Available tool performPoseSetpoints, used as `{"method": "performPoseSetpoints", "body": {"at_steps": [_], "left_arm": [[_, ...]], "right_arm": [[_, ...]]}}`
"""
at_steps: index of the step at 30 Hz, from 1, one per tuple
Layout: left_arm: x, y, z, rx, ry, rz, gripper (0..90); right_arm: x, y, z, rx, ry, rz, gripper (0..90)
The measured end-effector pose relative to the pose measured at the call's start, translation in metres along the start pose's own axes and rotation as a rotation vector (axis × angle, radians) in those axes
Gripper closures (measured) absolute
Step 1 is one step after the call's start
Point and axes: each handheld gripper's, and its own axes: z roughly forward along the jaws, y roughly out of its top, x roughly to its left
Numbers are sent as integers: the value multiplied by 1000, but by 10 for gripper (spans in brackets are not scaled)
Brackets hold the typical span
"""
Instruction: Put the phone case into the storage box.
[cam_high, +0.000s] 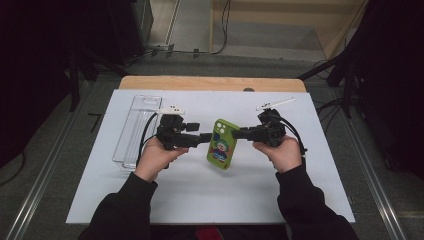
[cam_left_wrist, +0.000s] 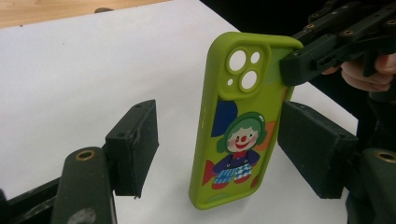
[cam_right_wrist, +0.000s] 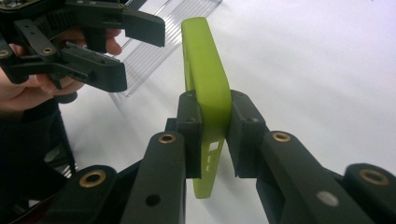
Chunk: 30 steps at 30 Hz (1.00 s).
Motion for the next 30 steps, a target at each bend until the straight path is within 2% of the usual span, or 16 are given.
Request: {"method": "performPoseSetpoints", "body": {"at_steps": [6, 10, 14, 18, 23, 26, 28, 30], "left_arm": [[0, -2, 2, -21, 17, -10, 295], [-1, -2, 4, -7, 17, -6, 275], [-2, -3, 5, -19, 21, -10, 271], [-5, -4, 6, -10, 48, 23, 271], [-6, -5, 8, -15, 77, 42, 269], [-7, -6, 11, -18, 80, 61, 194], [-7, -7, 14, -11, 73, 66, 81], [-8, -7, 15, -14, 90, 67, 0]], "right_arm": [[6, 5, 2, -6, -45, -14, 747], [9, 9, 6, -8, -59, -18, 747], [10, 12, 11, -6, -45, -20, 747], [10, 15, 17, 0, -55, -22, 747], [11, 20, 22, 1, -53, -15, 747], [11, 22, 23, -3, -49, -15, 747], [12, 23, 24, -1, -49, -11, 747], [12, 23, 25, -2, -45, -14, 747]]}}
